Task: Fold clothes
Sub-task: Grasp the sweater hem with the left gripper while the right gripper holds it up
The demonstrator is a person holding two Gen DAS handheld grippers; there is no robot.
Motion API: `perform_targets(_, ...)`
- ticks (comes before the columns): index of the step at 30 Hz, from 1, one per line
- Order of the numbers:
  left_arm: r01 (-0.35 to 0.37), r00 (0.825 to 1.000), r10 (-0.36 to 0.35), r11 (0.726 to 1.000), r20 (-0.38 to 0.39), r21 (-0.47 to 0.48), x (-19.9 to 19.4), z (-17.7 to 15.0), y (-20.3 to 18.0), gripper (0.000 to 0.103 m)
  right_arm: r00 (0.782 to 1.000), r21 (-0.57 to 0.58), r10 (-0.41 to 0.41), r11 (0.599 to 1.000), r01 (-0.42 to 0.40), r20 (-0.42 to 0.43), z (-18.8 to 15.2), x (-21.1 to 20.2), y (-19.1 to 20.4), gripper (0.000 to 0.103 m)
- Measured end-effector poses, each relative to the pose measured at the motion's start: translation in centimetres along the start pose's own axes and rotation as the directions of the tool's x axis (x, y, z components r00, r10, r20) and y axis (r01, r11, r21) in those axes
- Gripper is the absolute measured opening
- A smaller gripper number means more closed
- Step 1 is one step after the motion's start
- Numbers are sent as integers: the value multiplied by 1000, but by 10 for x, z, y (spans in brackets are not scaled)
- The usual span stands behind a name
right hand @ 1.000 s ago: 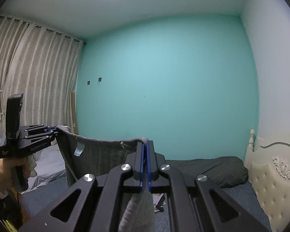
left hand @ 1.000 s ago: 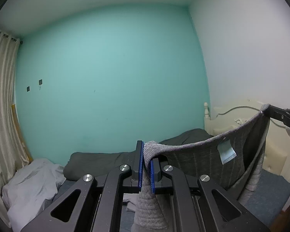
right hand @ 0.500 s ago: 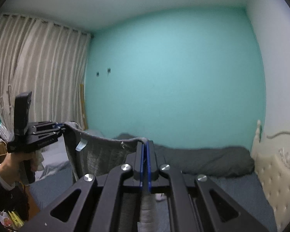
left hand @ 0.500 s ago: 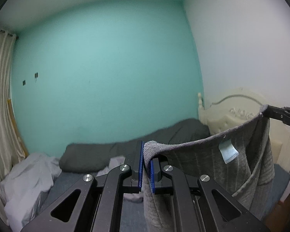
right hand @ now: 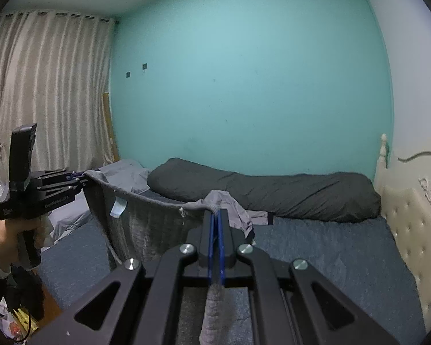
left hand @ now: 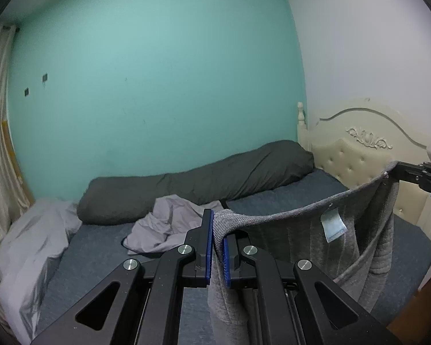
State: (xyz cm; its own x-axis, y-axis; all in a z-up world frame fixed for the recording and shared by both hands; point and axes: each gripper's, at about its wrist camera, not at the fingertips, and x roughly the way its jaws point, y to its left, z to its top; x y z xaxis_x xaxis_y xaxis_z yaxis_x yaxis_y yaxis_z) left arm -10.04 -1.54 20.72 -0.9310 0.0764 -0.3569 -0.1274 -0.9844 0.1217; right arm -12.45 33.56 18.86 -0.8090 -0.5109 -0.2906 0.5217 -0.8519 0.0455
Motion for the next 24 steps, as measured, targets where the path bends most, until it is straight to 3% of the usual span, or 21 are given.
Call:
perform_targets(4,11,999,-12,1000,-37,-13,45,-4,1,6,999,18,-13,1000,13,-37,8,47,-9,2)
perform_targets(11,17,992,-22,999,-121,-37,147,-22,2,6,991,58,-45,997,53,-123,-5,141,-47,2)
perform_targets(24,18,959,-50,993,-280,-116,366,-65,18,6,960,109,-97,986,129,-262,-49,332,-123,2)
